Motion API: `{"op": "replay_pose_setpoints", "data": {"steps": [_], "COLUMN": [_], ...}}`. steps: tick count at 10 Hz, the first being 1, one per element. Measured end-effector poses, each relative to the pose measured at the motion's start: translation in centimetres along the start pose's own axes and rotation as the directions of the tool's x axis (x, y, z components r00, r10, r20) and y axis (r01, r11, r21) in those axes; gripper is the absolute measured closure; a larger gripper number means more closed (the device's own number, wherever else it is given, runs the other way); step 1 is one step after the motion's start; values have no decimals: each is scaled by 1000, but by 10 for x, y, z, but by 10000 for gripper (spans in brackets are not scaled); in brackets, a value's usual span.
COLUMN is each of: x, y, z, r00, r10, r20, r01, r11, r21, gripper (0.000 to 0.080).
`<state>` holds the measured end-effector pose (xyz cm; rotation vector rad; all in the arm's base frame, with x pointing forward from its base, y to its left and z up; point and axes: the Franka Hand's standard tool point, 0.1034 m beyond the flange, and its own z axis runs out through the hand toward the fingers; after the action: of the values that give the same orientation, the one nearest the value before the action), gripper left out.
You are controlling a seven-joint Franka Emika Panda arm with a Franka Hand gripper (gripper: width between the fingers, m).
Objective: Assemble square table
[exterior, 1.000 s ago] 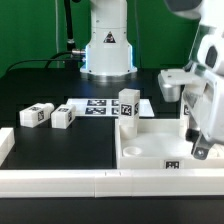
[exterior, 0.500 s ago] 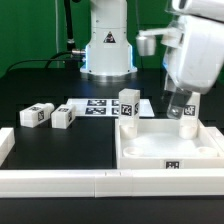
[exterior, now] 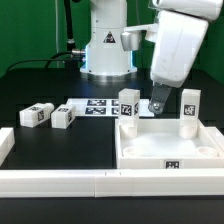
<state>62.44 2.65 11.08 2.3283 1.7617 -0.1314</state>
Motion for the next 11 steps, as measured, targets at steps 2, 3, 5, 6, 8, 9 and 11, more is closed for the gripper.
{"op": "replay_pose_setpoints", "data": {"steps": [2, 3, 5, 6, 8, 9, 11], "x": [-25, -52, -89, -97, -94, -95, -131], "y": [1, 2, 4, 7, 5, 5, -5], "z": [1, 1, 10, 14, 14, 14, 20], "r00": [983, 956, 916, 889, 808, 750, 573], "r10": [183, 287, 392, 453, 584, 657, 814], "r20": [17, 55, 86, 71, 75, 74, 91], "r01": [-183, -290, -397, -456, -587, -660, -819], "r11": [982, 955, 917, 890, 809, 751, 568], "r21": [37, 59, 47, 27, 21, 25, 79], "gripper": [150, 150, 150, 150, 150, 150, 150]}}
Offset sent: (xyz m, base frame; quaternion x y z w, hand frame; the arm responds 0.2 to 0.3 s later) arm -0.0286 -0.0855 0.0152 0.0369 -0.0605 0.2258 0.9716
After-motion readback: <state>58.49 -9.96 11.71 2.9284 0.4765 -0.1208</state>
